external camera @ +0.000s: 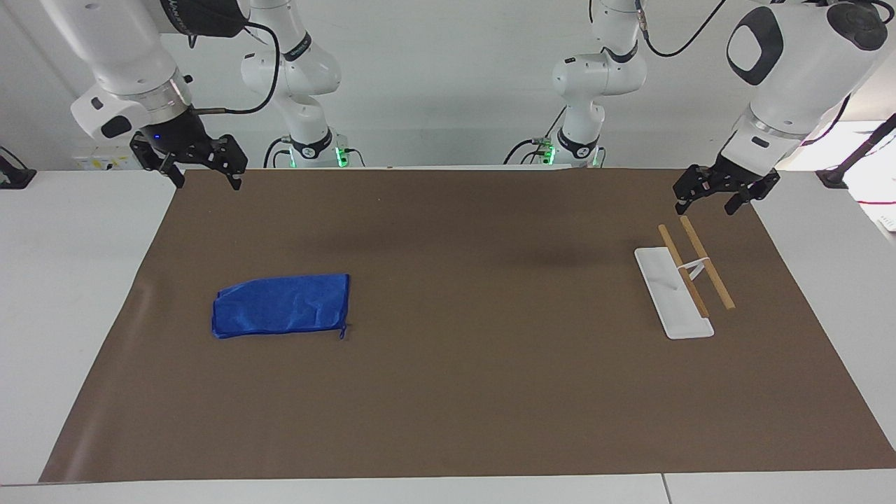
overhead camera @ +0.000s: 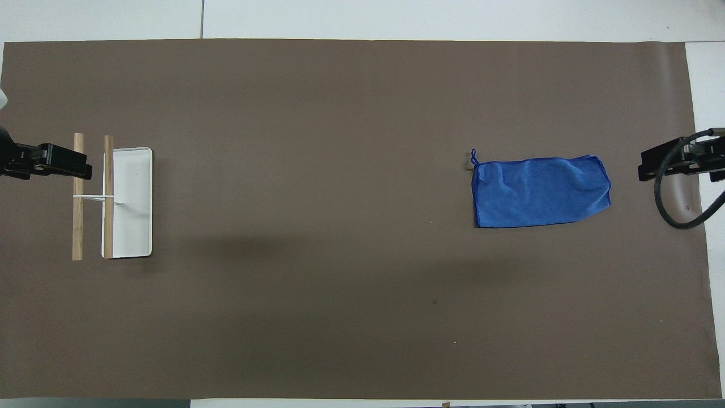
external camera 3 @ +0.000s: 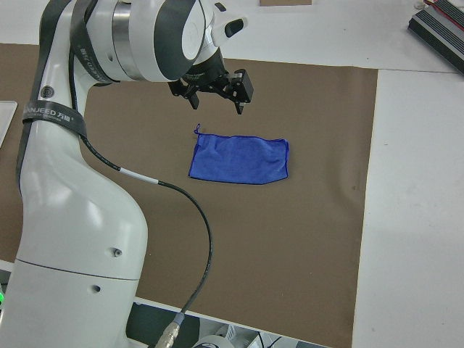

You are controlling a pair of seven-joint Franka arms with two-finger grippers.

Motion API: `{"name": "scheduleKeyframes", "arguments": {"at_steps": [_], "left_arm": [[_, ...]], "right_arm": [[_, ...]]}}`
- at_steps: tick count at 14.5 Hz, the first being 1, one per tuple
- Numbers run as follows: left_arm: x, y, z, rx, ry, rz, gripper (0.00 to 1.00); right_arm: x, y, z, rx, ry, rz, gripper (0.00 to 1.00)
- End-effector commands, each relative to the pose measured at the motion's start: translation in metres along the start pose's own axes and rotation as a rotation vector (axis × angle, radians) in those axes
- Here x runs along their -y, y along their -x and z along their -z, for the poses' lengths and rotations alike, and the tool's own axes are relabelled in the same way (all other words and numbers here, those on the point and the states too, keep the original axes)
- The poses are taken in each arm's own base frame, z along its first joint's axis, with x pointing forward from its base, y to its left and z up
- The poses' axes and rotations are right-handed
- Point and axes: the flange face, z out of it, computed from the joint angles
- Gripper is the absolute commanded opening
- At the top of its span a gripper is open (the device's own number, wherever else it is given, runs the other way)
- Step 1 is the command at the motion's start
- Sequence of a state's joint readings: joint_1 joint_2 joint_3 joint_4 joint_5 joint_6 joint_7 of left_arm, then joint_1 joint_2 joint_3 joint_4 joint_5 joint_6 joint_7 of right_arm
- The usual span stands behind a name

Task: Right arm passes towel to left arm to hang
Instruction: 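Move the right gripper toward the blue towel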

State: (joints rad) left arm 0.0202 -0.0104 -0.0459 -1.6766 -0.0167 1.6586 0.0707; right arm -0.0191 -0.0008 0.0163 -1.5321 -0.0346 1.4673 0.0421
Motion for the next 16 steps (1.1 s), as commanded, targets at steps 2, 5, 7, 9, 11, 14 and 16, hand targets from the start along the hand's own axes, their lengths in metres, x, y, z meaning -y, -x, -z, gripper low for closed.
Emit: {"name": "scheduleKeyframes", "arguments": {"at_steps": [2,5,7,9,11,14,16], "left_arm": [[0.004,0.004,0.004,0.003,-0.02,-0.003,1.0],[0.004,0.004,0.004,0.003,-0.02,-0.003,1.0],[0.004,0.005,0.004,0.005,-0.02,-0.003,1.0],[0.004,0.005,0.004,0.005,-0.02,-0.003,1.0],[0.004,0.005,0.004,0.005,-0.02,-0.003,1.0],[0.004,0.004,0.004,0.003,-0.02,-0.003,1.0],[0.004,0.004,0.004,0.003,-0.02,-0.003,1.0]], "right_arm": [[0.002,-0.003,0.003,-0.011,0.014,0.02,1.0],[0.002,-0.004,0.003,-0.022,0.012,0.014,1.0],[-0.001,-0.003,-0.001,-0.012,0.008,0.007,1.0],[0.002,0.0,-0.005,-0.005,0.009,0.011,1.0],[-0.001,-0.002,-0.011,-0.036,-0.003,0.005,1.0],[0.003,0.0,-0.013,-0.035,-0.003,0.013,1.0],[0.005,0.005,-0.024,-0.041,-0.002,0.018,1.0]]}}
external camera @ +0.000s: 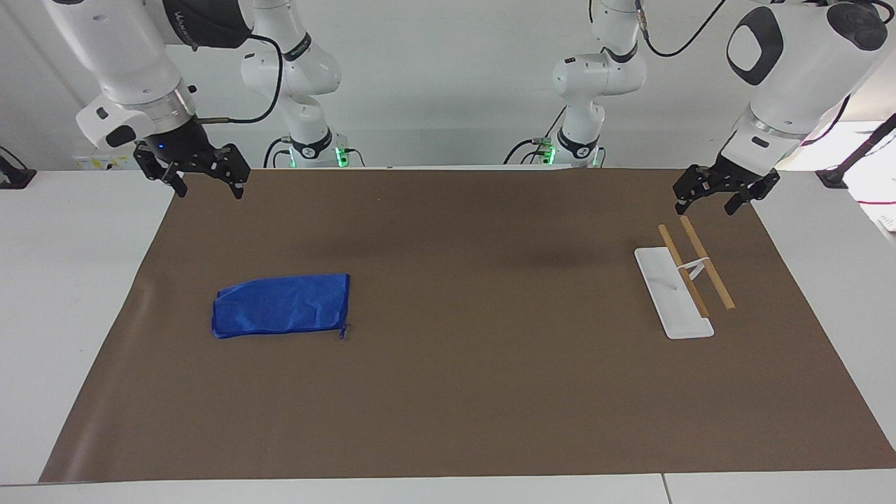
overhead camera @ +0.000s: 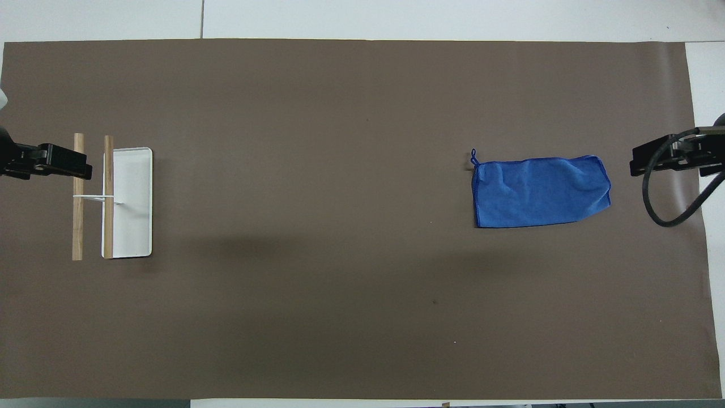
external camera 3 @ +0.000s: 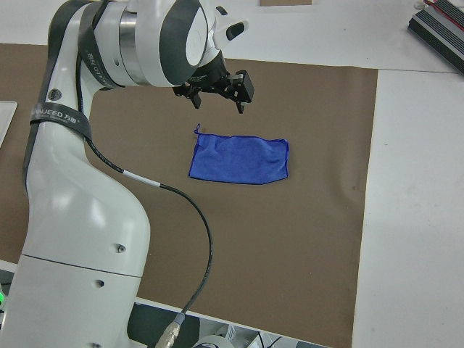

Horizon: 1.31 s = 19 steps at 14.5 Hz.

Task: Right arm passes towel to left arm to hang
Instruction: 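Move the right gripper toward the blue towel, then grasp the blue towel's edge with the right gripper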

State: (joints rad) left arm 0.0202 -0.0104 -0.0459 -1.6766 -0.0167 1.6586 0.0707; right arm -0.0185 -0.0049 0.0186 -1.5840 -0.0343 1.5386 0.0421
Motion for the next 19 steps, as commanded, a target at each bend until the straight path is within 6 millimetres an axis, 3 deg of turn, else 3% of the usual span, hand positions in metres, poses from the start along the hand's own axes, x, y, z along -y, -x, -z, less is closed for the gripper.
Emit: {"name": "scheduleKeyframes", "arguments": {"at_steps": [1,4,8,11,14,18,19], "left_arm": [[0.004,0.004,0.004,0.003,-0.02,-0.003,1.0],[0.004,0.005,0.004,0.005,-0.02,-0.003,1.0],[0.004,0.004,0.004,0.003,-0.02,-0.003,1.0],[0.004,0.005,0.004,0.005,-0.02,-0.003,1.0],[0.004,0.005,0.004,0.005,-0.02,-0.003,1.0],[0.004,0.005,0.004,0.005,-0.02,-0.003,1.0],[0.004,0.005,0.004,0.005,-0.02,-0.003,1.0]], "right_arm": [[0.005,0.016,-0.025,-0.053,-0.002,0.023,1.0],[0.007,0.029,-0.088,-0.156,-0.002,0.067,1.0],[0.007,-0.006,-0.183,-0.156,-0.003,0.159,1.0],[0.002,-0.003,-0.252,-0.231,0.003,0.218,1.0],[-0.021,-0.006,-0.296,-0.217,0.004,0.232,1.0],[-0.019,-0.008,-0.335,-0.18,-0.021,0.282,1.0],[-0.017,-0.008,-0.335,-0.179,-0.027,0.289,0.93]]}}
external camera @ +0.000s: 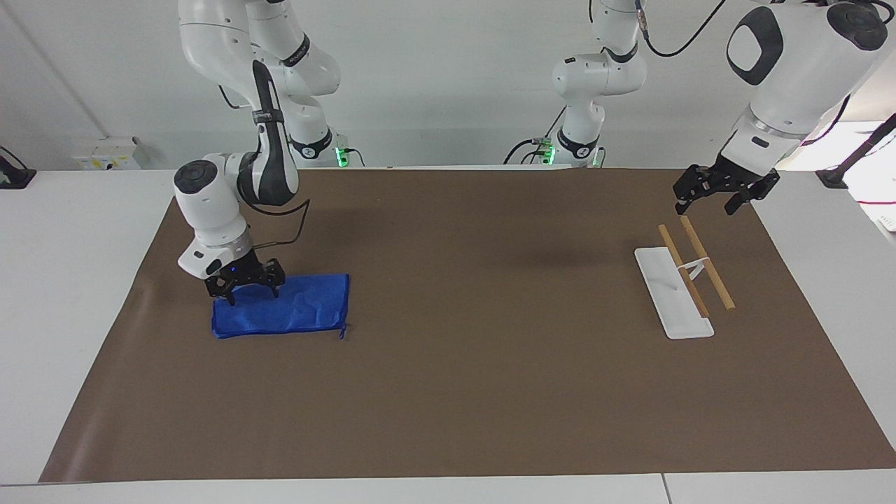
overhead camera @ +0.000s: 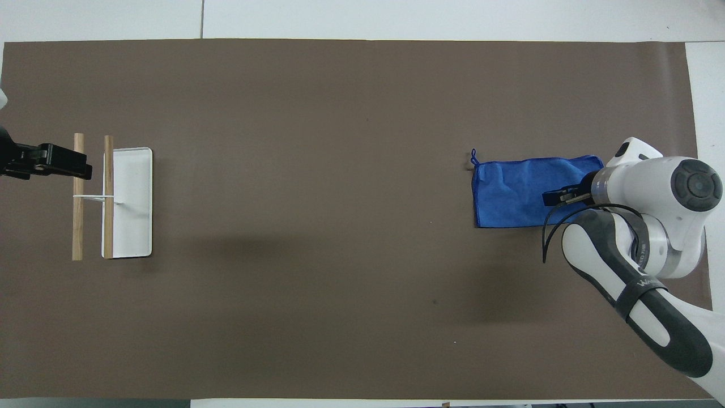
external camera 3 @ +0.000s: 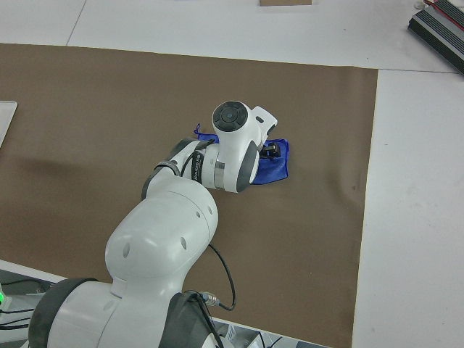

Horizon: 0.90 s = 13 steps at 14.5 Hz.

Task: Right arm passes towel to left arm to hang
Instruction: 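Grasp the blue towel's edge with the right gripper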

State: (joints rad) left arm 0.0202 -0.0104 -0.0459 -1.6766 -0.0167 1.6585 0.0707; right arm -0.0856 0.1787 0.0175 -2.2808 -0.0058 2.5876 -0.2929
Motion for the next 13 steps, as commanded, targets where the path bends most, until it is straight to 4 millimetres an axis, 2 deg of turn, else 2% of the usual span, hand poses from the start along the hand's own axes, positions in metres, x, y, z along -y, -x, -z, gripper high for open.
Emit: {"name": "scheduleKeyframes", "arguments": {"at_steps": [1,2,3,8,9,11,13], "left_arm": [[0.004,0.005,0.004,0.005,-0.02,-0.003,1.0],[0.004,0.005,0.004,0.005,-0.02,-0.003,1.0],[0.004,0.005,0.004,0.005,-0.02,-0.003,1.0],[0.004,0.005,0.004,0.005,-0.02,-0.003,1.0],[0.004,0.004,0.004,0.003,-0.02,-0.003,1.0],[0.004,0.005,0.004,0.005,-0.02,-0.003,1.0],[0.004,0.004,0.004,0.003,-0.02,-0.003,1.0]], "right_arm": [[0.005,-0.001,-0.004,-0.011,-0.018,0.034,0.54],[0.006,-0.001,-0.004,-0.007,-0.019,0.048,0.03],[0.006,0.0,-0.005,0.0,-0.022,0.051,0.0],[0.008,0.001,-0.003,0.053,-0.041,0.048,0.0],[0.01,-0.002,0.001,0.056,-0.042,0.046,0.0],[0.026,-0.012,0.011,0.075,-0.052,0.048,0.0],[0.035,-0.024,0.031,0.099,-0.059,0.026,0.0]]}}
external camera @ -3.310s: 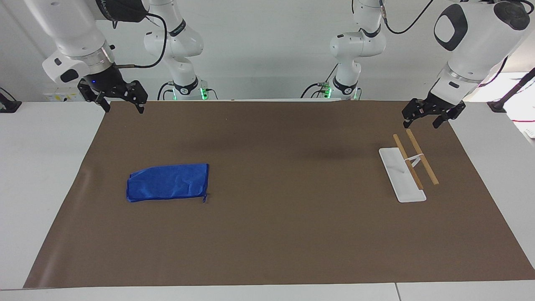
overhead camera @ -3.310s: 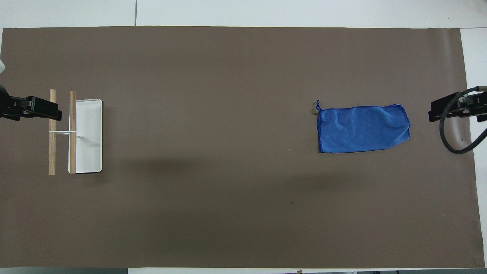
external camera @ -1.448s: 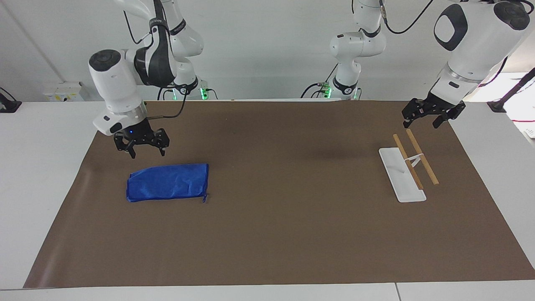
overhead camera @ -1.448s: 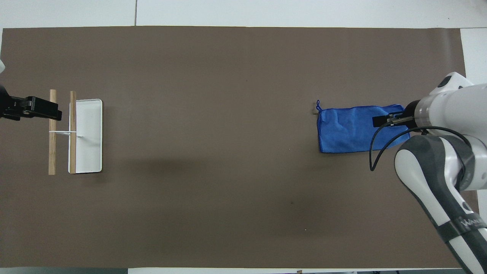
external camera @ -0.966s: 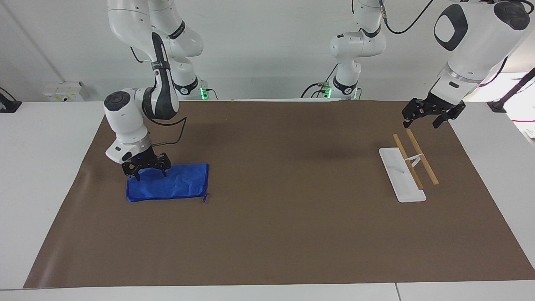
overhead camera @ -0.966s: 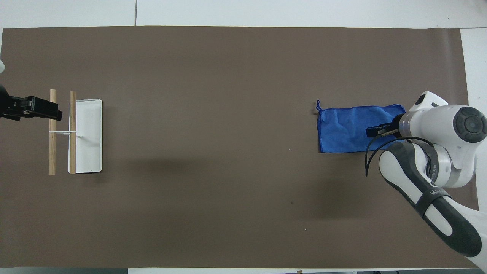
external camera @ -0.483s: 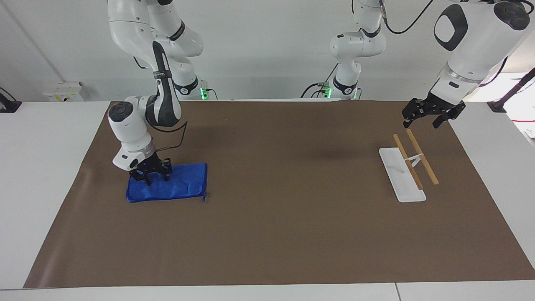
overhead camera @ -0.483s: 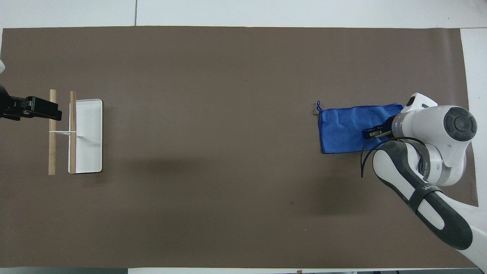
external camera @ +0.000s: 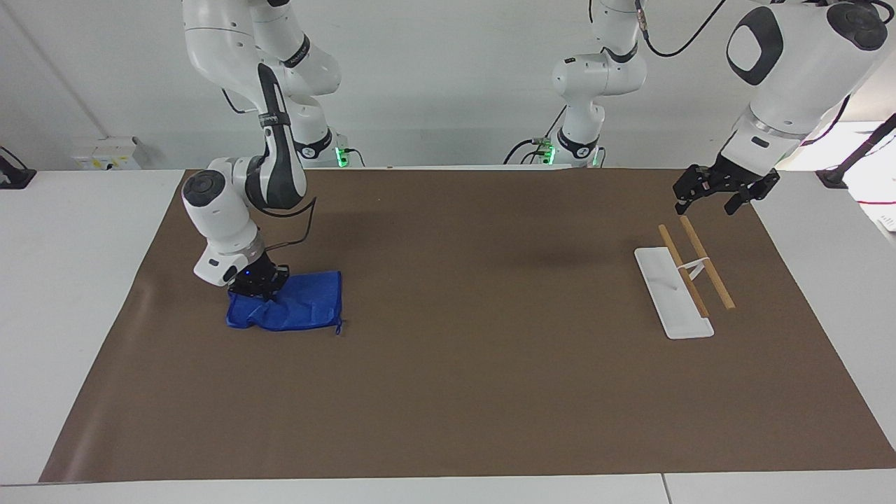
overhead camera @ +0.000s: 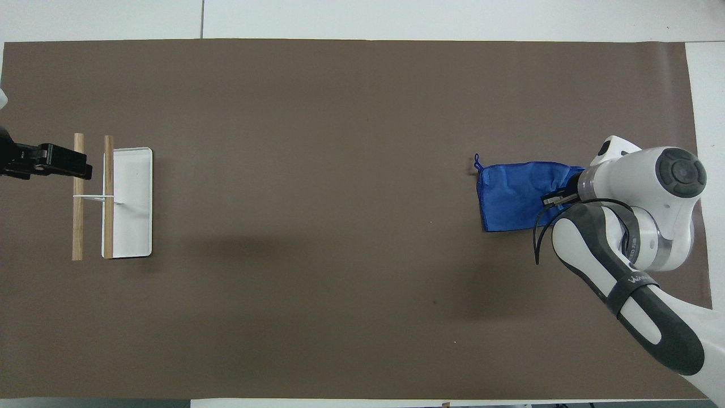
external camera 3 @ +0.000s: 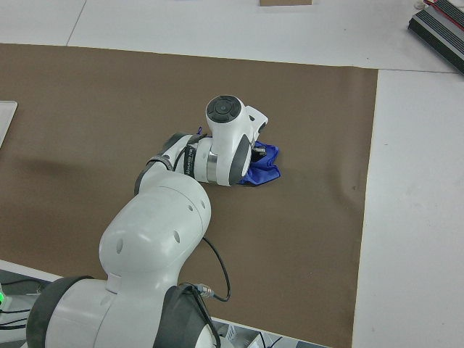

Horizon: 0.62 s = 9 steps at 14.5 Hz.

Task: Right arm passes towel to left arm to hang
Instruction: 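Lift the towel with the right gripper and carry it toward the left gripper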

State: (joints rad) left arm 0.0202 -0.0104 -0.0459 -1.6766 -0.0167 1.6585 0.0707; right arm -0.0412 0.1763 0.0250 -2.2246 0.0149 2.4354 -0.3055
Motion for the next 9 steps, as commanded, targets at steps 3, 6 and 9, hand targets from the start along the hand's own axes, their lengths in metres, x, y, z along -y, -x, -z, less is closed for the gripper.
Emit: {"name": "scheduleKeyframes", "arguments": {"at_steps": [3,6,9], "left_arm": [[0.004,0.004,0.004,0.003,-0.02,-0.003,1.0],[0.004,0.005,0.004,0.005,-0.02,-0.003,1.0],[0.004,0.004,0.004,0.003,-0.02,-0.003,1.0]], "right_arm": [[0.02,-0.03,0.073,0.053,-0.028,-0.065,0.0],[0.06,-0.066,0.14,0.05,-0.098,-0.154,0.0],[0.096,-0.096,0.179,0.019,-0.165,-0.271,0.0]]}}
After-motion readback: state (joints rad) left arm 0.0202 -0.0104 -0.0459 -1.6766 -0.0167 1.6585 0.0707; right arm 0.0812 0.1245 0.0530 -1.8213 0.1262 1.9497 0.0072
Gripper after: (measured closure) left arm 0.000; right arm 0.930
